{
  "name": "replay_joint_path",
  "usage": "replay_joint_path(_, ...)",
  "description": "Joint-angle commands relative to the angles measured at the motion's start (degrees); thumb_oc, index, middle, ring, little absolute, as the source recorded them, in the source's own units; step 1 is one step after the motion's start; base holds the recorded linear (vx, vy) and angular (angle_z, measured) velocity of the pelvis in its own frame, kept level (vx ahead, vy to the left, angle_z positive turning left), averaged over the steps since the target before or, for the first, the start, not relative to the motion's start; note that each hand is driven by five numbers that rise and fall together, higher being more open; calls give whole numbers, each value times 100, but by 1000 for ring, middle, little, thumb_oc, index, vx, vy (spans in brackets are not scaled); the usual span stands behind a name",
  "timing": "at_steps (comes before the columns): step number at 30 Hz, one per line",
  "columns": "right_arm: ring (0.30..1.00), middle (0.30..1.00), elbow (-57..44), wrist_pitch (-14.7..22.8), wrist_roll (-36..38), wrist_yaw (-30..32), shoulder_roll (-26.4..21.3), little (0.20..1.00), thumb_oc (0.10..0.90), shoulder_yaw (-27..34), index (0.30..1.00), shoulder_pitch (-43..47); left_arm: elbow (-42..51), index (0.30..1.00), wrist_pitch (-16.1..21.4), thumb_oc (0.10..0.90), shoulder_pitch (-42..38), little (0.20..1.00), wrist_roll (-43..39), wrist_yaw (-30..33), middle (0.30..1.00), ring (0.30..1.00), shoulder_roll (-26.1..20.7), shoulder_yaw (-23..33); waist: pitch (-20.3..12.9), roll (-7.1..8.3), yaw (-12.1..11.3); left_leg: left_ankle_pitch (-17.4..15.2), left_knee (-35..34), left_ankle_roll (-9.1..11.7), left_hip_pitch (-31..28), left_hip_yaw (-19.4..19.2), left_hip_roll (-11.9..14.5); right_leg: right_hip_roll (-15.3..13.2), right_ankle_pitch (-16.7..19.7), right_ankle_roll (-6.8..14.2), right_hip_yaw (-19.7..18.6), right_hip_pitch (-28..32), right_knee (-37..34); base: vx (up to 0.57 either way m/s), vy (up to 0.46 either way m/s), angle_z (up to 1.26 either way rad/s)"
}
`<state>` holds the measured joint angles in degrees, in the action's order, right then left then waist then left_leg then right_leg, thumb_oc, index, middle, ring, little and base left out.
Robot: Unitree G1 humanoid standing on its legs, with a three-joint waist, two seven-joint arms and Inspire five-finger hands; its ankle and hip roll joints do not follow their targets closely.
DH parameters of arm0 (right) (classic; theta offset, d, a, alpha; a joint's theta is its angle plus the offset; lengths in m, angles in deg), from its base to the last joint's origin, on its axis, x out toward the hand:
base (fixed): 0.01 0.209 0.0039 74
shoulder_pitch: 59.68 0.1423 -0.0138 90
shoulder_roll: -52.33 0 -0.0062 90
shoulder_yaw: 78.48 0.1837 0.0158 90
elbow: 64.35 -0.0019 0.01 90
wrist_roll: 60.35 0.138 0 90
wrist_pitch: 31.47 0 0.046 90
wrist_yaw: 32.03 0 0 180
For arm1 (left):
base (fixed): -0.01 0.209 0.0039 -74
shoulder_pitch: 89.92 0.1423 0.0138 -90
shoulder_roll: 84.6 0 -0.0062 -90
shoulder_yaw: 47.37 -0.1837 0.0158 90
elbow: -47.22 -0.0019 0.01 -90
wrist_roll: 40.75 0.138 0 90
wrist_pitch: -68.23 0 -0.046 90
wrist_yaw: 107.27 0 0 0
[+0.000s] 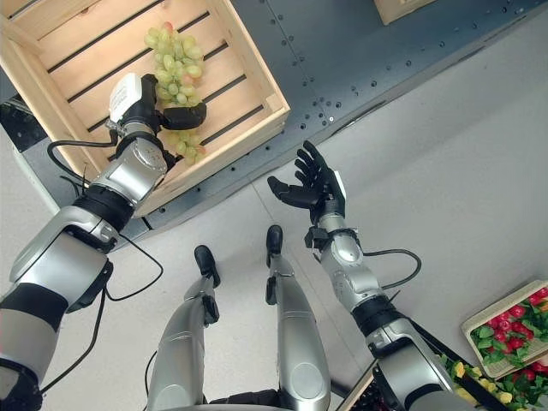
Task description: Pick up the fruits from the basket on one side to the basket on the other side
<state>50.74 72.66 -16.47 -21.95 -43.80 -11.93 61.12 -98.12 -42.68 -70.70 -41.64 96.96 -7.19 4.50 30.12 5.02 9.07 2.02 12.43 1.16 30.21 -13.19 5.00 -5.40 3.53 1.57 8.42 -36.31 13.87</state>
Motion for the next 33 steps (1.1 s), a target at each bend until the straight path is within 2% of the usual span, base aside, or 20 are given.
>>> replay_joint_path(1, 900, 900, -378, 408, 335, 173, -79, 900, 800, 174, 900, 146, -529, 300, -282, 400, 543, 300, 104, -595, 300, 300, 22, -31, -33, 122, 67, -269, 202, 224, 157, -173, 54, 131, -789, 92, 199, 213, 424, 0, 0, 0)
replay_joint_path(7, 900, 900, -361, 569, 338, 265, -84, 900, 800, 251, 900, 15, -383, 300, -328, 400, 502, 300, 840, -502, 300, 300, -160, -102, -33, 81, 35, -271, 155, 219, 95, -155, 34, 108, -785, 86, 237, 283, 378, -9, -8, -3)
replay_joint_path(11, 900, 900, -379, 592, 336, 302, -79, 900, 800, 250, 900, 0, -291, 300, -148, 400, 579, 300, 598, -157, 300, 300, -225, -41, -33, 44, -4, -268, 114, 218, 11, -127, 12, 94, -787, 81, 256, 371, 343, -8, -1, -3)
replay_joint_path(14, 900, 900, -393, 624, 295, 334, -40, 900, 800, 259, 900, -52, -176, 300, 290, 400, 695, 300, -29, 214, 300, 300, -249, 194, -33, 2, -35, -270, 59, 209, -115, -102, -13, 88, -800, 79, 254, 485, 319, 0, 0, 0)
replay_joint_path(16, 900, 900, -465, 635, 222, 384, 18, 900, 800, 276, 900, -127, 8, 300, 720, 400, 837, 300, -572, 464, 300, 300, -214, 500, -33, -17, -60, -279, 22, 196, -225, -89, -29, 77, -807, 82, 254, 593, 287, 0, 0, 0)
replay_joint_path(17, 900, 900, -476, 638, 210, 387, 27, 900, 800, 278, 900, -140, 32, 300, 790, 400, 858, 300, -619, 506, 300, 300, -206, 541, -33, -19, -62, -281, 18, 194, -242, -87, -31, 75, -808, 82, 255, 609, 283, 0, 0, 0)
replay_joint_path(18, 900, 900, -539, 659, 130, 412, 90, 900, 800, 310, 900, -223, 281, 300, 1200, 400, 999, 300, -788, 716, 300, 300, -187, 797, -33, -38, -94, -301, -6, 185, -362, -64, -45, 57, -816, 89, 260, 727, 255, 0, 0, 0)
replay_joint_path(22, 900, 900, -666, 697, 36, 391, 123, 900, 800, 444, 900, -419, 878, 300, 1723, 400, 1276, 300, -850, 1031, 300, 300, -218, 1125, -33, -98, -159, -362, -32, 165, -654, -5, -81, 31, -832, 97, 259, 1035, 184, -11, 11, 2)
replay_joint_path(23, 900, 900, -720, 692, 10, 374, 121, 900, 800, 501, 900, -489, 1106, 300, 1886, 400, 1392, 300, -823, 1133, 300, 300, -237, 1223, -33, -130, -186, -379, -52, 156, -782, 24, -96, 24, -834, 98, 264, 1168, 147, -29, 41, 5)
replay_joint_path(28, 900, 900, -902, 722, -81, 255, 114, 900, 800, 646, 900, -775, 1788, 300, 2231, 400, 1827, 300, -341, 1394, 300, 300, -295, 1417, -33, -242, -261, -421, -156, 136, -1328, 103, -137, -17, -805, 90, 298, 1775, -91, -18, 42, 6)
replay_joint_path(30, 900, 900, -968, 732, -74, 149, 92, 900, 800, 685, 900, -867, 2029, 300, 2255, 400, 1966, 300, -8, 1414, 300, 300, -409, 1414, -33, -264, -276, -439, -218, 137, -1568, 118, -142, -33, -799, 97, 304, 2021, -184, -5, 38, 2)
replay_joint_path(32, 900, 900, -1062, 749, -32, -65, 38, 900, 800, 739, 900, -990, 2388, 300, 2124, 400, 2083, 300, 730, 1425, 300, 300, -651, 1353, -79, -295, -281, -422, -378, 149, -1902, 108, -148, -44, -746, 106, 305, 2376, -396, 13, 40, 2)
replay_joint_path(33, 900, 900, -1083, 745, -27, -116, 25, 900, 800, 750, 900, -1036, 2475, 300, 2095, 400, 2116, 300, 845, 1364, 300, 300, -736, 1329, -146, -314, -280, -415, -428, 155, -1962, 108, -152, -48, -734, 111, 300, 2439, -451, 49, 43, -1)
